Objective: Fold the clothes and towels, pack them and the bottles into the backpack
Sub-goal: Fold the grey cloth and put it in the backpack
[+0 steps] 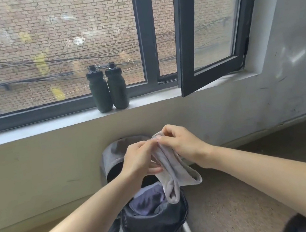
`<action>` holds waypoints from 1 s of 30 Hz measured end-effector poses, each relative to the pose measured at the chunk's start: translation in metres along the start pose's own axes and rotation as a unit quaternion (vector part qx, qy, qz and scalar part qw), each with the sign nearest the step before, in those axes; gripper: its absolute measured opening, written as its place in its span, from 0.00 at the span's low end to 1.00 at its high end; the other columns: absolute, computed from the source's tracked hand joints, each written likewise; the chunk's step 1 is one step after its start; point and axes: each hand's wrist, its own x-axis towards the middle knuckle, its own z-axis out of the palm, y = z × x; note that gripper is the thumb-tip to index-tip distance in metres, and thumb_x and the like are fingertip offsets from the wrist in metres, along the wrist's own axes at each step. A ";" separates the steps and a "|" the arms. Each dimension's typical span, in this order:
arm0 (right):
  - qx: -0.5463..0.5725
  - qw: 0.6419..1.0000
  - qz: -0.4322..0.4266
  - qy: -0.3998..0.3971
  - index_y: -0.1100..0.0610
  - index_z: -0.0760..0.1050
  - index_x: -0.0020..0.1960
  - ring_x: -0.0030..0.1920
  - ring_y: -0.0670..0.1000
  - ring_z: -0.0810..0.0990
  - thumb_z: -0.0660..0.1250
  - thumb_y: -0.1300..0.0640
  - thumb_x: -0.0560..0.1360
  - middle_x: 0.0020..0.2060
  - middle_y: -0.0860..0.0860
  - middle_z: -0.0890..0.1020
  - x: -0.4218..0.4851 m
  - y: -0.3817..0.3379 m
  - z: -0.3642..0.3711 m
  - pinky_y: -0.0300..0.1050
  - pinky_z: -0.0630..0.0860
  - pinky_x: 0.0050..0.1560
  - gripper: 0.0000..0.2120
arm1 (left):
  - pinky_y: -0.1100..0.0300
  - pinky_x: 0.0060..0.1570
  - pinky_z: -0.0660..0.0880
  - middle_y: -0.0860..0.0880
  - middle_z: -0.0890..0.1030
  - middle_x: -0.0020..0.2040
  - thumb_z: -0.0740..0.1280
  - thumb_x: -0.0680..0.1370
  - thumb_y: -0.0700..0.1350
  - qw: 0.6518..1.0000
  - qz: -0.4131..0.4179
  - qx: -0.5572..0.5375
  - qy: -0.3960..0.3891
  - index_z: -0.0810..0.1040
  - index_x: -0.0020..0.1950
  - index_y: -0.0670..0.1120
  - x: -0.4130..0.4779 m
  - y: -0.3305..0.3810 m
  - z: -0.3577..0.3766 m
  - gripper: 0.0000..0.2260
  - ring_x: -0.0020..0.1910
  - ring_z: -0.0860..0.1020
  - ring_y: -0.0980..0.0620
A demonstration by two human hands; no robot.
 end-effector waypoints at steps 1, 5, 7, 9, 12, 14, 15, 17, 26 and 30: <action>-0.014 1.000 -0.008 -0.019 0.60 0.75 0.50 0.42 0.44 0.76 0.69 0.51 0.78 0.41 0.48 0.79 -0.001 0.000 -0.001 0.42 0.74 0.47 0.12 | 0.58 0.33 0.80 0.42 0.82 0.37 0.66 0.82 0.47 1.000 0.004 -0.006 0.008 0.83 0.52 0.37 -0.001 0.001 0.000 0.13 0.30 0.82 0.51; -0.098 0.991 -0.021 -0.085 0.51 0.72 0.57 0.47 0.43 0.79 0.77 0.50 0.70 0.49 0.46 0.80 -0.008 0.001 -0.005 0.41 0.77 0.49 0.20 | 0.59 0.32 0.80 0.41 0.86 0.38 0.67 0.80 0.43 1.000 0.022 -0.019 -0.003 0.83 0.48 0.35 -0.005 0.004 -0.001 0.12 0.33 0.84 0.49; -0.139 0.987 -0.040 -0.071 0.50 0.69 0.54 0.45 0.42 0.77 0.79 0.50 0.69 0.46 0.44 0.79 -0.009 0.004 -0.004 0.38 0.75 0.45 0.22 | 0.61 0.33 0.79 0.43 0.87 0.38 0.67 0.80 0.43 0.999 0.035 -0.008 -0.025 0.85 0.44 0.38 -0.008 0.006 0.000 0.11 0.32 0.81 0.52; -0.118 0.991 -0.047 -0.049 0.53 0.70 0.53 0.44 0.43 0.76 0.79 0.53 0.71 0.45 0.47 0.80 -0.006 0.006 -0.005 0.42 0.75 0.46 0.19 | 0.61 0.34 0.79 0.43 0.86 0.38 0.67 0.80 0.44 0.998 0.045 -0.007 -0.039 0.85 0.41 0.41 -0.010 0.008 -0.001 0.12 0.33 0.82 0.51; -0.046 0.998 -0.015 -0.033 0.59 0.75 0.56 0.47 0.48 0.79 0.76 0.57 0.74 0.50 0.57 0.83 -0.003 0.008 -0.013 0.51 0.79 0.55 0.15 | 0.60 0.33 0.79 0.40 0.86 0.37 0.67 0.81 0.43 0.996 0.081 -0.025 0.003 0.85 0.40 0.40 -0.005 0.009 -0.011 0.13 0.34 0.84 0.45; 0.000 1.000 0.012 -0.026 0.62 0.76 0.57 0.48 0.51 0.81 0.74 0.59 0.76 0.51 0.60 0.83 -0.003 0.007 -0.019 0.53 0.80 0.58 0.13 | 0.60 0.31 0.80 0.38 0.86 0.39 0.67 0.80 0.41 0.993 0.098 -0.047 0.050 0.85 0.42 0.38 -0.001 0.009 -0.021 0.11 0.33 0.84 0.44; 0.030 0.999 0.025 -0.024 0.62 0.76 0.58 0.49 0.52 0.82 0.73 0.60 0.77 0.52 0.59 0.83 -0.003 0.006 -0.022 0.52 0.80 0.58 0.12 | 0.61 0.31 0.80 0.38 0.86 0.39 0.67 0.80 0.39 0.991 0.103 -0.055 0.070 0.85 0.44 0.38 0.002 0.009 -0.025 0.09 0.33 0.83 0.45; 0.123 0.991 0.056 -0.024 0.61 0.77 0.58 0.50 0.51 0.83 0.71 0.60 0.79 0.50 0.55 0.83 -0.002 0.004 -0.027 0.49 0.80 0.57 0.10 | 0.62 0.33 0.79 0.42 0.85 0.40 0.69 0.78 0.39 0.985 0.114 -0.071 0.110 0.84 0.47 0.40 0.007 0.006 -0.032 0.05 0.36 0.82 0.46; 0.349 0.930 0.112 -0.037 0.65 0.70 0.71 0.55 0.56 0.82 0.63 0.61 0.83 0.59 0.58 0.80 0.005 0.011 -0.042 0.46 0.82 0.45 0.18 | 0.41 0.69 0.72 0.45 0.81 0.68 0.73 0.76 0.59 0.971 -0.049 -0.089 -0.218 0.77 0.72 0.47 0.008 -0.013 -0.037 0.28 0.66 0.80 0.43; 0.275 0.954 0.121 0.009 0.63 0.71 0.67 0.51 0.55 0.84 0.71 0.62 0.78 0.55 0.56 0.83 0.005 0.018 -0.043 0.52 0.83 0.48 0.20 | 0.45 0.55 0.83 0.42 0.87 0.55 0.82 0.66 0.48 0.995 -0.023 -0.032 -0.096 0.82 0.60 0.42 0.008 -0.015 -0.025 0.25 0.52 0.86 0.42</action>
